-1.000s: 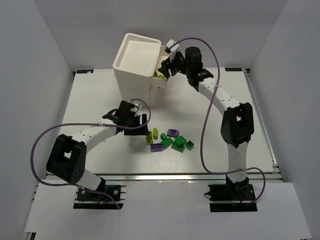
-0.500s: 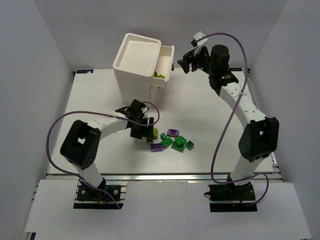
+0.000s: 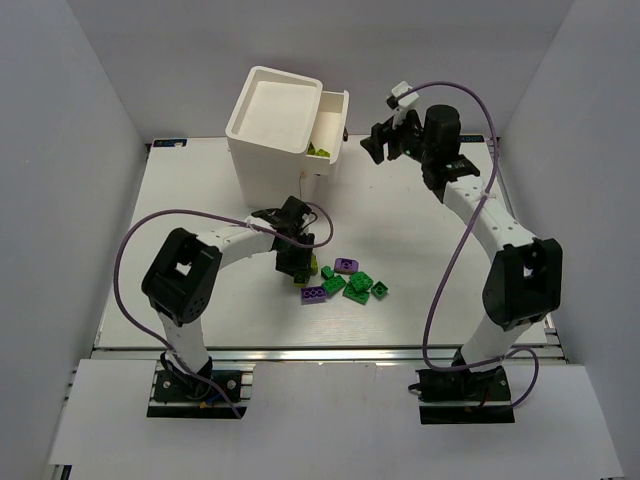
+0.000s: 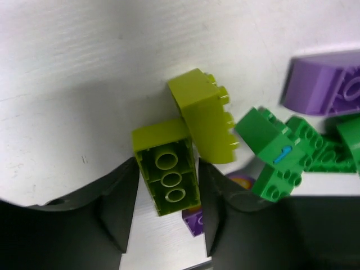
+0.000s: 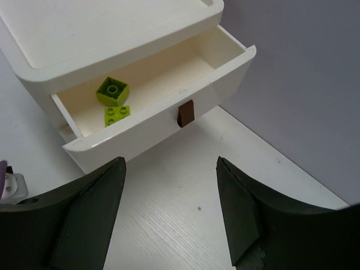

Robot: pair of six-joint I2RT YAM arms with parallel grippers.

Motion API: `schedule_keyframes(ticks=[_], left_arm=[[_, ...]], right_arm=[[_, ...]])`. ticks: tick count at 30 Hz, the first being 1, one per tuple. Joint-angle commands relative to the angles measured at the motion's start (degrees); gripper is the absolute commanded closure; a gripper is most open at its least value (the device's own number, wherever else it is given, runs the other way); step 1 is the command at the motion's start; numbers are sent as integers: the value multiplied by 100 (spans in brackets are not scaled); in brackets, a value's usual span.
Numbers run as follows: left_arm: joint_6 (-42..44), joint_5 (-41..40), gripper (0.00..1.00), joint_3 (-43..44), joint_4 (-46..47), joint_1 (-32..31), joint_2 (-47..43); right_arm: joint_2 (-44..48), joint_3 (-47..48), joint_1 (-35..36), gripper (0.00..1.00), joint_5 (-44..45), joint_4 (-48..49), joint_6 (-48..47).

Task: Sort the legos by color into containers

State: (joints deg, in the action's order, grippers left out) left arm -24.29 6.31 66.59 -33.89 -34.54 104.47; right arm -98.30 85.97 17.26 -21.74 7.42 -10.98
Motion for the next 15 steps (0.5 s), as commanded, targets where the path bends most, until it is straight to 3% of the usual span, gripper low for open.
schedule_keyframes(ticks=[1,6,11,12,15], left_arm=[[-93,-533,48,179,-241,-113,39],[-111,-551,75,249,-276,-114,-391],[205,-96,85,732,-39,-114,-1252],[267,-16,85,898,-30,-114,-1323],[416,195,92,1575,66,-53,-1385]], right_arm=[[548,-186,-56,29,-173,207,53],[1031,-904,-73,32,-585,225,-202],[1884,-1907,-91,43,-955,269,-527],[1972,-2083,-82,63,-964,269,-632],[2236,-2620,-73,100,-973,58,-826]])
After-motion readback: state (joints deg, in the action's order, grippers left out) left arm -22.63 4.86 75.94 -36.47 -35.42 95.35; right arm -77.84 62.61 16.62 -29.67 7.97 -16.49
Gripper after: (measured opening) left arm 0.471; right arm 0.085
